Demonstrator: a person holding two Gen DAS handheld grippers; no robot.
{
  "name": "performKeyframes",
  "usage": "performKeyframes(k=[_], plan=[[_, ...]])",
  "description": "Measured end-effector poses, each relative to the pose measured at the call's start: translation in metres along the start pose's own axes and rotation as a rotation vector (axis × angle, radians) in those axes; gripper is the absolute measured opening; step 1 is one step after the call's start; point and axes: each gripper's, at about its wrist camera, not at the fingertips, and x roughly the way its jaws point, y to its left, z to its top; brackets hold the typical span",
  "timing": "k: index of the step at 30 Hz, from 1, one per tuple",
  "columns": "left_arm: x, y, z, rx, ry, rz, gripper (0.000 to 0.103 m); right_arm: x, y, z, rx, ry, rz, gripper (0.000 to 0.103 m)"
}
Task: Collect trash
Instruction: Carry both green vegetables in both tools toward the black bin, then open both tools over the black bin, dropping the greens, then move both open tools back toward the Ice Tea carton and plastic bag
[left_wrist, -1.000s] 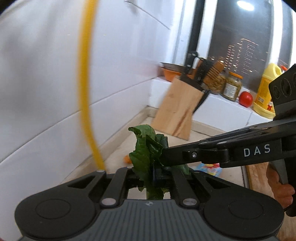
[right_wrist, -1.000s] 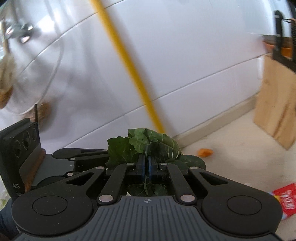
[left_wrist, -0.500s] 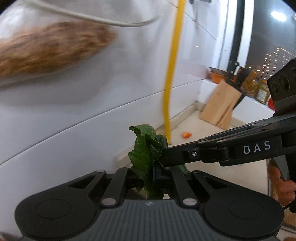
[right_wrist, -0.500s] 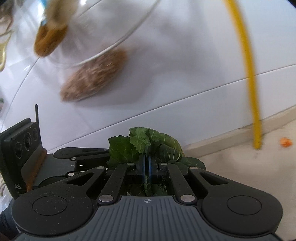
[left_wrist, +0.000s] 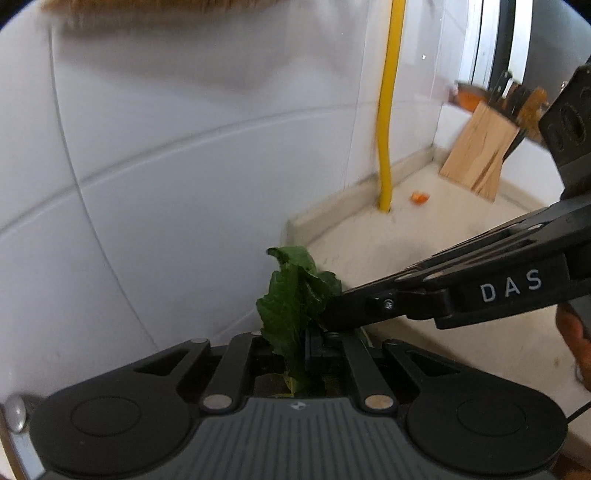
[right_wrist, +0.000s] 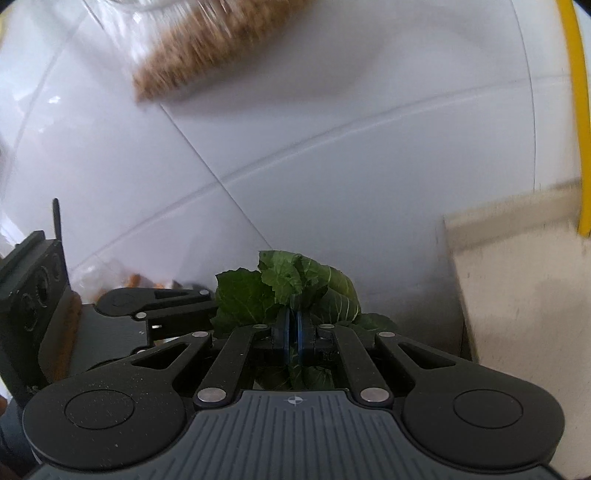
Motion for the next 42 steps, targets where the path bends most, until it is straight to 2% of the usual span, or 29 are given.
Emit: performKeyframes(k=[4,6,9,12,16,18,22,28,30,42], plan=[[0.021,0.003,-0.015,0.007,0.071,0.036,0.007,0.016,-0.006,-0.013,0.020,0.045,-0.029,0.007],[0.033,0.004,-0.021,0.013,0.112,0.056,0.009,0.023,-0.009,-0.017,0.023,0.067,-0.039,0.012],[0.044,0.008,-0.031,0.019,0.156,0.087,0.017,0.034,-0.017,-0.024,0.039,0.093,-0.071,0.019],[0.048,0.008,-0.036,0.021,0.173,0.097,0.033,0.042,-0.028,-0.032,0.069,0.111,-0.081,0.021],[0.046,0.002,-0.034,0.053,0.164,0.108,0.039,0.044,-0.036,-0.038,0.098,0.110,-0.093,0.029],[0.041,0.001,-0.031,0.067,0.149,0.109,0.042,0.040,-0.036,-0.037,0.099,0.100,-0.105,0.038],[0.035,-0.005,-0.018,0.095,0.111,0.102,0.044,0.030,-0.039,-0.032,0.095,0.074,-0.117,0.041],[0.036,-0.023,0.003,0.146,0.060,0.088,0.052,0.007,-0.040,-0.024,0.071,0.013,-0.153,0.053],[0.037,-0.030,0.009,0.166,0.048,0.084,0.054,-0.003,-0.043,-0.022,0.069,-0.010,-0.170,0.063],[0.049,-0.098,0.045,0.289,-0.004,0.024,0.064,-0.066,-0.084,-0.024,0.114,-0.126,-0.271,0.077]])
